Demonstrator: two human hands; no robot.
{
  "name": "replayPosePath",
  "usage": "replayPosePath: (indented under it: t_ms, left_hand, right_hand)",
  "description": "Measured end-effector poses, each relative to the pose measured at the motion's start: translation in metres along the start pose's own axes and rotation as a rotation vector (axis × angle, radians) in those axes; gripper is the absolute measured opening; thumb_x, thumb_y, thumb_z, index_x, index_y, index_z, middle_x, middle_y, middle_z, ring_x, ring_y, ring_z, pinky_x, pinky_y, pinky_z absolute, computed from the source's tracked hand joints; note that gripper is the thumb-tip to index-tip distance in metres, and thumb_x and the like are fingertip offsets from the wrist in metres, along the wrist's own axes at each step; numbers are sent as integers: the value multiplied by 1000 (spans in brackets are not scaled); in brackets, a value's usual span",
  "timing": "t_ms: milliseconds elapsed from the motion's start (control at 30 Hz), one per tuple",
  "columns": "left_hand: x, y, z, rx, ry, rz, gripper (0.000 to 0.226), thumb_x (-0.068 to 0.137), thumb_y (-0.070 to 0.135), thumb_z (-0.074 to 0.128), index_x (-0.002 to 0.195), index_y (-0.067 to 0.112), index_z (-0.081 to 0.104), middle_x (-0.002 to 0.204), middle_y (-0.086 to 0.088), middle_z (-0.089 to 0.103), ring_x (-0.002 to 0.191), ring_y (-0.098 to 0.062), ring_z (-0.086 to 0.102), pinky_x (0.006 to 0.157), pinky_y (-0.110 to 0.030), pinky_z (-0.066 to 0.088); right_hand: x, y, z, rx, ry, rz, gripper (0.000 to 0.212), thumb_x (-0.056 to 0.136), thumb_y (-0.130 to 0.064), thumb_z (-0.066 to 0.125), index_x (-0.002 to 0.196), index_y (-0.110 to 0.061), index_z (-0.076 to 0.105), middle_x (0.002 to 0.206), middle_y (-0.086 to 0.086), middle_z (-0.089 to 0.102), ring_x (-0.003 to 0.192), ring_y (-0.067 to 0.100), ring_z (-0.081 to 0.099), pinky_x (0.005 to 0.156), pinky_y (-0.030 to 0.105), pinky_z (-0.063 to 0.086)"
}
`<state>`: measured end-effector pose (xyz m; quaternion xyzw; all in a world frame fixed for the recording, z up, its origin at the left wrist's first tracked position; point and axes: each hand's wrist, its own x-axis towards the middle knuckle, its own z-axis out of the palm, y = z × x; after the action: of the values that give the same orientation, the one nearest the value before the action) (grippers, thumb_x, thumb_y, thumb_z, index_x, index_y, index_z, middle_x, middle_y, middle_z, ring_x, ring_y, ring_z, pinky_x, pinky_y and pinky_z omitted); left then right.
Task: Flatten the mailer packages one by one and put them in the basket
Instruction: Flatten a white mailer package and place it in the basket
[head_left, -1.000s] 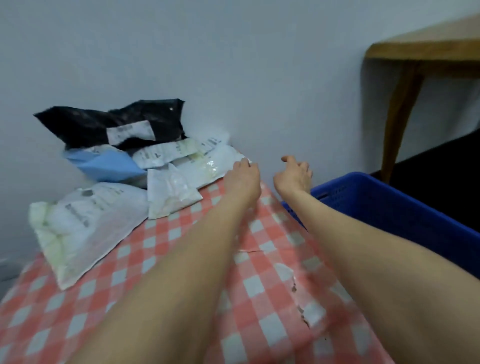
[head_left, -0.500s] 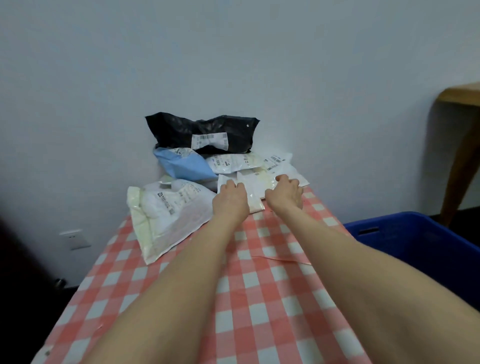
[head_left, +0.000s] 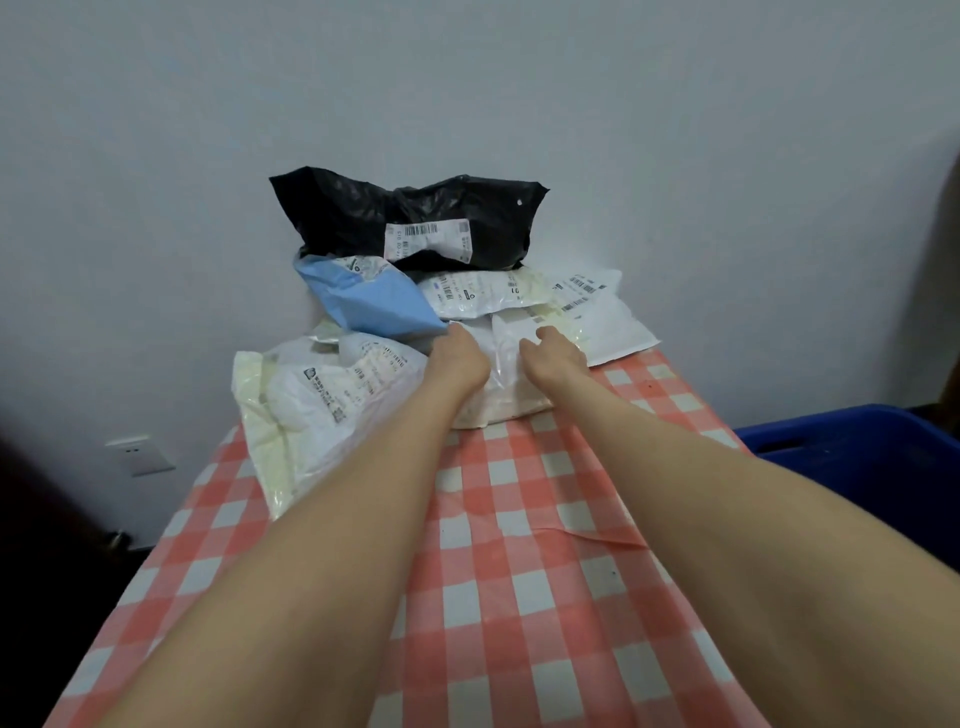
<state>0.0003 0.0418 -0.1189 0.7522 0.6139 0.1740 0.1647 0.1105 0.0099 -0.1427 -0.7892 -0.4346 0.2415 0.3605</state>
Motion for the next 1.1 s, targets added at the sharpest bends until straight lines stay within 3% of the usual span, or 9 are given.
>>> replayPosePath:
  t_ms: [133, 200, 267, 433, 533, 633, 800, 933, 1100]
  left_hand:
    - [3, 6, -1, -38, 12, -19, 45, 92, 3, 41, 136, -3, 34, 139, -24, 43, 128, -36, 43, 98, -36, 38]
    - [-2, 9, -4, -66, 36, -34, 44, 91, 4, 43, 135, -2, 35, 137, -23, 44, 125, -35, 45, 92, -35, 41]
    - [-9, 10, -7, -130, 51, -59, 44, 92, 5, 43, 134, 0, 34, 135, -21, 45, 122, -35, 47, 85, -35, 41]
    - [-36, 7, -18, -293, 63, -74, 44, 95, 22, 46, 136, 5, 38, 135, -16, 49, 120, -34, 50, 97, -39, 43]
    - [-56, 2, -16, -326, 62, -16, 30, 94, 25, 51, 117, 6, 57, 117, -13, 60, 103, -30, 58, 85, -33, 45]
    - [-78, -3, -17, -357, 67, -15, 17, 91, 20, 54, 99, 8, 64, 99, -4, 61, 89, -28, 60, 74, -29, 47]
    - [-104, -14, -12, -283, 32, -10, 8, 89, 13, 54, 94, 14, 60, 108, -9, 63, 104, -29, 61, 89, -35, 51]
    - [-107, -21, -8, -109, 23, 106, 37, 90, 13, 54, 127, 12, 51, 127, -10, 54, 116, -26, 52, 96, -33, 44]
    - [-109, -12, -14, -68, -6, 322, 27, 88, 13, 53, 112, 14, 66, 117, -1, 63, 107, -18, 58, 89, -28, 47]
  right_hand:
    - [0, -2, 1, 71, -16, 0, 38, 95, -26, 45, 128, -9, 53, 127, 11, 57, 123, 33, 47, 93, 33, 41]
    - [-4, -2, -1, 218, -10, 16, 15, 90, -13, 49, 78, -12, 59, 80, 9, 58, 80, 30, 54, 65, 29, 42]
    - [-8, 0, -6, 348, -6, 67, 28, 86, -6, 51, 61, -15, 45, 61, 3, 44, 59, 21, 44, 54, 25, 37]
    - [-35, 13, -36, 503, -116, 118, 18, 91, -11, 57, 75, -17, 51, 71, 0, 50, 61, 15, 47, 58, 26, 43]
    - [-57, 28, -51, 426, -150, 201, 8, 89, -15, 56, 85, -11, 50, 63, 3, 42, 53, 16, 38, 49, 27, 32]
    - [-77, 39, -58, 379, -154, 193, 15, 88, -20, 59, 78, -14, 50, 67, 3, 47, 58, 18, 45, 55, 27, 37]
    - [-100, 60, -53, 284, -66, 71, 12, 85, -20, 60, 75, -20, 55, 90, 7, 60, 84, 25, 59, 85, 38, 55]
    - [-108, 58, -61, -48, 30, -29, 10, 86, -10, 49, 89, -19, 52, 89, 5, 55, 82, 27, 58, 68, 33, 49]
    - [-113, 40, -75, -192, -54, -289, 36, 86, -5, 49, 116, -17, 64, 118, 1, 60, 105, 21, 59, 84, 31, 51]
